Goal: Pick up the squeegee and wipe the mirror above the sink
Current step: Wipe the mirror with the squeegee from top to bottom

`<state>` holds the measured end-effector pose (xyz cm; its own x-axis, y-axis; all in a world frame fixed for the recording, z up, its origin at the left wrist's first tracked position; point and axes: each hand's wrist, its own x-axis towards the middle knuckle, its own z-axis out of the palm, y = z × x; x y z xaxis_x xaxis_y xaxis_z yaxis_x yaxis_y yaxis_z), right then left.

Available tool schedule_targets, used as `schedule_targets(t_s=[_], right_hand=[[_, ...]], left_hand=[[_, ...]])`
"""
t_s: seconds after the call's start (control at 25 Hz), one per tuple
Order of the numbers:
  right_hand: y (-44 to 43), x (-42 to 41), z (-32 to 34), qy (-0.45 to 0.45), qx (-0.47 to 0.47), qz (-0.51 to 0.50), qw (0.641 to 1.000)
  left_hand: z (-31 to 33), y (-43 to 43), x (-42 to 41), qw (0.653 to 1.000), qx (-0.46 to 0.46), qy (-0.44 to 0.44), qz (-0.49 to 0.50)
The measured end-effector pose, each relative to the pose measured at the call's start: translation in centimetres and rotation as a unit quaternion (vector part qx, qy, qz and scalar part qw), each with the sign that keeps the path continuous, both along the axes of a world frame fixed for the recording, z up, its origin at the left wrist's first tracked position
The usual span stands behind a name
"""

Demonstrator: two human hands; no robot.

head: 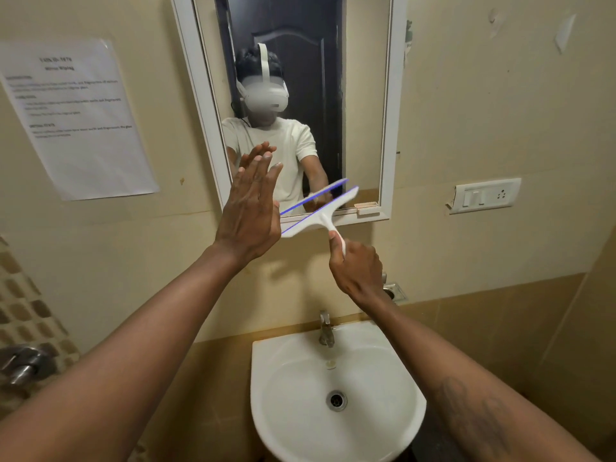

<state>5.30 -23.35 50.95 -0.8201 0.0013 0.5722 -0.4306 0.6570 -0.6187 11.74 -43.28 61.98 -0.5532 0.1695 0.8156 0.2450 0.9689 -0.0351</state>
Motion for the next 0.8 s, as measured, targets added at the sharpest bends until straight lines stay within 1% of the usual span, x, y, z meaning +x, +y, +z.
schedule_targets(t_s=[0.12,0.24,0.32,0.4,0.48,0.56,0.72,0.8], right_hand=[[0.1,0.0,2.6,0.071,0.084,0.018,0.994],[0.0,-0.8,6.8,0.178,0.148,0.033,0.972],[-0.2,-1.4,10.8,0.248,0.165,0.034,0.954],[-0.8,-2.0,15.7,0.306,0.163,0.044,0.937],[-1.4,-2.6,20.4,0.336,0.161,0.077,0.925],[-2.0,-3.4,24.8,0.347,0.179,0.091,0.916],[-3.0,-4.2,31.4,0.391,0.189,0.11,0.894],[-3.7,-4.8,34.0,0.4,0.208,0.113,0.885]], left_hand=[[1.9,-0.9,0.4,1.0,-0.01,0.026,0.013],[4.1,-2.0,1.3,0.998,-0.018,0.042,0.034],[5.9,-2.9,2.1,0.997,-0.016,0.053,0.052],[8.4,-3.9,2.9,0.995,-0.009,0.066,0.074],[10.8,-4.4,3.3,0.992,-0.005,0.08,0.094],[12.9,-4.4,3.6,0.99,-0.007,0.099,0.103],[16.2,-4.2,3.8,0.988,-0.01,0.113,0.108],[17.7,-4.4,3.7,0.985,-0.017,0.122,0.12]])
